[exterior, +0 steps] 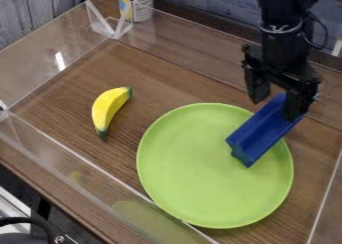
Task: Put the blue object in the green plate
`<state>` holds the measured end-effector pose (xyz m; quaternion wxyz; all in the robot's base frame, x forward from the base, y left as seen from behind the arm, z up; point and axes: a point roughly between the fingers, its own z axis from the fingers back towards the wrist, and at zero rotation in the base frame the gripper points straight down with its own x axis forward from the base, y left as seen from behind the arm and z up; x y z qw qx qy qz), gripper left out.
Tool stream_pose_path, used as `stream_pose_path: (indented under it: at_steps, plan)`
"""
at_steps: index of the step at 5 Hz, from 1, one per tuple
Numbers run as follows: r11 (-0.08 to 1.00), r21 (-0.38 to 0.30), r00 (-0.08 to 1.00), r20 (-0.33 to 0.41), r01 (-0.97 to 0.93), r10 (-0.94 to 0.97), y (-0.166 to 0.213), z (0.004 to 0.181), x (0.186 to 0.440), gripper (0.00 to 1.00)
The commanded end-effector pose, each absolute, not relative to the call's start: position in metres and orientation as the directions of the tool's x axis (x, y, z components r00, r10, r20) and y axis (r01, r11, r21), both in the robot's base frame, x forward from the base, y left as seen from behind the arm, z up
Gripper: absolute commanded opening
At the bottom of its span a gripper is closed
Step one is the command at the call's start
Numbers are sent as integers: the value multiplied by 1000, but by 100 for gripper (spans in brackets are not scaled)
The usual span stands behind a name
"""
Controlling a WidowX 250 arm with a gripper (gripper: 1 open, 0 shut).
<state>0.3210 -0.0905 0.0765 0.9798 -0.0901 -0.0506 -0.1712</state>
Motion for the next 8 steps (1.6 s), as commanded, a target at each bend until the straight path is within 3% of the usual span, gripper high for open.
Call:
stream_pose_path:
  at_steps: [1, 3, 4, 6, 8]
  plan:
    - [922, -148, 926, 186, 357, -329, -95, 91, 329, 100]
    - [925, -142, 928, 178, 352, -326, -97, 83, 337, 100]
    - [928, -140, 932, 168, 346, -322, -99, 75, 342, 0]
    - [923, -141, 927, 172, 358, -334, -95, 88, 321, 0]
    - [912, -145, 921, 139, 383, -364, -92, 84, 294, 0]
